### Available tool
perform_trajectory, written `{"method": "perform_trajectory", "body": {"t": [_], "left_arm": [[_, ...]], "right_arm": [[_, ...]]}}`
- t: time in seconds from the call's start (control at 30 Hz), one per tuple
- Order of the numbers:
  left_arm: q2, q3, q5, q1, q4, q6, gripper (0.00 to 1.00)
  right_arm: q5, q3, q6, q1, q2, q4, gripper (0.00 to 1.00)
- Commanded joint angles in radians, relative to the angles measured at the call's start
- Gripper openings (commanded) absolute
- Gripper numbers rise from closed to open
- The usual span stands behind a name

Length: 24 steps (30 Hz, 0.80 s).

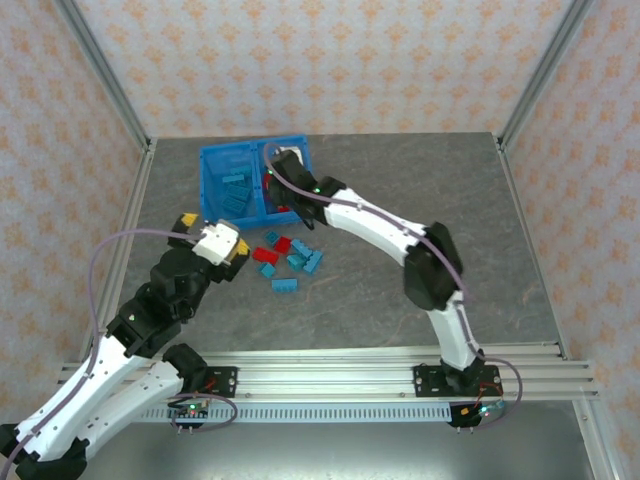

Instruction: Sort the legos into containers by color

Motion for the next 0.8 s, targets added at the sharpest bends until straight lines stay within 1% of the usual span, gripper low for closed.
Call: {"method": "perform_trajectory", "body": {"t": [0.0, 0.07, 0.13, 0.17, 0.23, 0.3, 0.37, 0.43, 0.47, 0.5, 0.6, 0.67, 0.7, 0.77], "left_arm": [[0.003, 0.047, -0.172, 0.038, 0.043, -0.121, 1.0], [0.008, 0.054, -0.158, 0.062, 0.035, -0.141, 0.99], [0.015, 0.059, -0.161, 0.065, 0.028, -0.151, 0.99], [0.018, 0.061, -0.165, 0.065, 0.026, -0.162, 0.99], [0.029, 0.074, -0.175, 0.065, 0.015, -0.195, 1.0], [0.048, 0.093, -0.186, 0.07, -0.007, -0.231, 1.0], [0.067, 0.106, -0.173, 0.074, -0.027, -0.247, 1.0], [0.086, 0.107, -0.128, 0.081, -0.037, -0.236, 1.0], [0.096, 0.108, -0.122, 0.082, -0.039, -0.233, 1.0], [0.111, 0.11, -0.118, 0.085, -0.046, -0.233, 1.0], [0.157, 0.124, -0.093, 0.097, -0.068, -0.239, 1.0], [0.196, 0.133, -0.08, 0.098, -0.08, -0.246, 1.0], [0.218, 0.136, -0.074, 0.098, -0.085, -0.25, 1.0], [0.26, 0.145, -0.045, 0.1, -0.095, -0.251, 1.0]], "right_arm": [[0.043, 0.304, -0.052, -0.034, 0.189, -0.163, 0.3], [0.04, 0.527, -0.069, -0.044, 0.333, -0.237, 0.3], [0.041, 0.669, -0.068, -0.053, 0.424, -0.273, 0.31], [0.051, 0.698, -0.066, -0.055, 0.445, -0.272, 0.33], [0.056, 0.672, -0.072, -0.056, 0.442, -0.218, 0.36], [0.027, 0.658, -0.084, -0.056, 0.432, -0.185, 0.4], [-0.009, 0.689, -0.091, -0.055, 0.421, -0.205, 0.47], [-0.035, 0.712, -0.083, -0.052, 0.383, -0.244, 0.58], [-0.034, 0.702, -0.074, -0.05, 0.354, -0.263, 0.6], [-0.027, 0.681, -0.064, -0.046, 0.315, -0.278, 0.61], [-0.002, 0.539, -0.027, -0.03, 0.159, -0.32, 0.62], [0.011, 0.38, 0.003, -0.016, 0.023, -0.323, 0.62], [0.01, 0.245, 0.02, -0.004, -0.081, -0.3, 0.62], [-0.03, 0.031, 0.035, 0.016, -0.251, -0.232, 0.64]]}}
